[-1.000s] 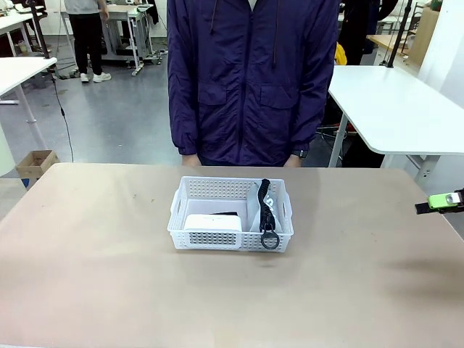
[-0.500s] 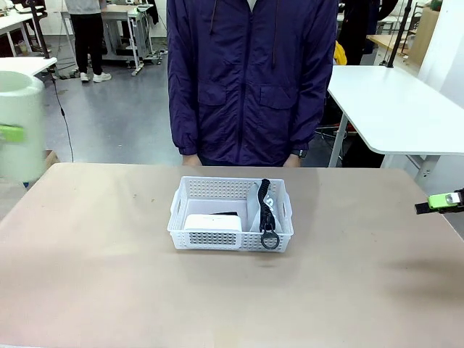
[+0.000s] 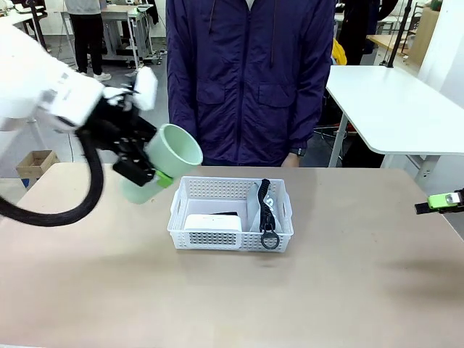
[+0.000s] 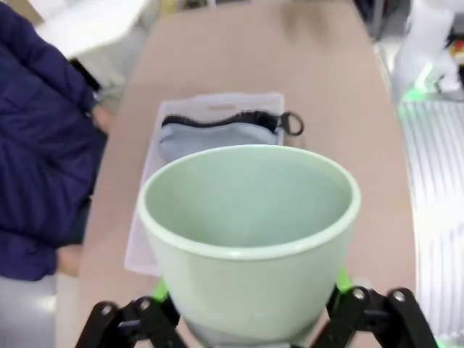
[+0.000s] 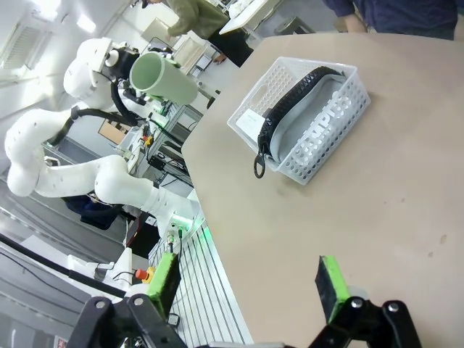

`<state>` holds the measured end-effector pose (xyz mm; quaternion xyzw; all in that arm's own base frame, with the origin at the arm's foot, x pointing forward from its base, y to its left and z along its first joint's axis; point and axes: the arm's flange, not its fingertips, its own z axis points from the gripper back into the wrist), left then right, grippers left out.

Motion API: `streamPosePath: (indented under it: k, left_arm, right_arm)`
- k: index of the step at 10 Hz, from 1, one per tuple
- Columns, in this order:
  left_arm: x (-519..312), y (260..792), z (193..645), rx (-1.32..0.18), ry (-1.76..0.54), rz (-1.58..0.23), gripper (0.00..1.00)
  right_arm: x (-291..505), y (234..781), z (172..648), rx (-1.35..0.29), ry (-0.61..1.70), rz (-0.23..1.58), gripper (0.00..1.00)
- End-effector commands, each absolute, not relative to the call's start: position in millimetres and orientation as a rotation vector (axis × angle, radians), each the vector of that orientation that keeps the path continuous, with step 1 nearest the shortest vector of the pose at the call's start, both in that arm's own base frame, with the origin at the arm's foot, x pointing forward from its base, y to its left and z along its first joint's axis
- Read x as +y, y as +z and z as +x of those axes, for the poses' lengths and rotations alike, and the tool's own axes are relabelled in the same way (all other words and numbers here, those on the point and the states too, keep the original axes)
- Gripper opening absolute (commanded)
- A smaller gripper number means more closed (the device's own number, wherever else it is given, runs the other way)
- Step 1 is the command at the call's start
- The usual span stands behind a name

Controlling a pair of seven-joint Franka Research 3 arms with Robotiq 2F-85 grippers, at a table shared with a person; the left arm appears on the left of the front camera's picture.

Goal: Efficiently arrange items inside the basket to fit them all.
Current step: Pick up the Reusable plastic cup and place it inside the Organizing basket.

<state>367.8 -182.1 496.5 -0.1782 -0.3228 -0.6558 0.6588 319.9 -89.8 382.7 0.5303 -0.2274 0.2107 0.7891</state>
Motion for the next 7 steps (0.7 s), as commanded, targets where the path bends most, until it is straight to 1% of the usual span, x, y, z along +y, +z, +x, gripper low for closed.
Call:
streamPosePath:
  k: [1, 2, 3, 4, 7]
  left_arm:
    - [-207.9, 493.2, 404.3, -0.611, -1.509, -0.279, 0.88]
    - [-227.0, 487.0, 417.9, -0.567, -1.536, -0.307, 0.88]
    - [-239.1, 486.8, 431.1, -0.564, -1.469, -0.351, 0.88]
    - [-219.5, 481.9, 397.3, -0.629, -1.535, -0.301, 0.88]
    - [-219.5, 481.9, 397.3, -0.629, -1.535, -0.301, 0.88]
  right_arm:
    - [-88.4, 384.6, 319.3, -0.506, 0.445, 1.156, 1.0]
    - [-88.4, 384.6, 319.3, -0.506, 0.445, 1.156, 1.0]
    - [-88.4, 384.6, 319.3, -0.506, 0.445, 1.156, 1.0]
    - [-88.4, 384.6, 319.3, -0.506, 0.445, 1.156, 1.0]
    - [-88.4, 384.6, 319.3, -0.506, 0.445, 1.156, 1.0]
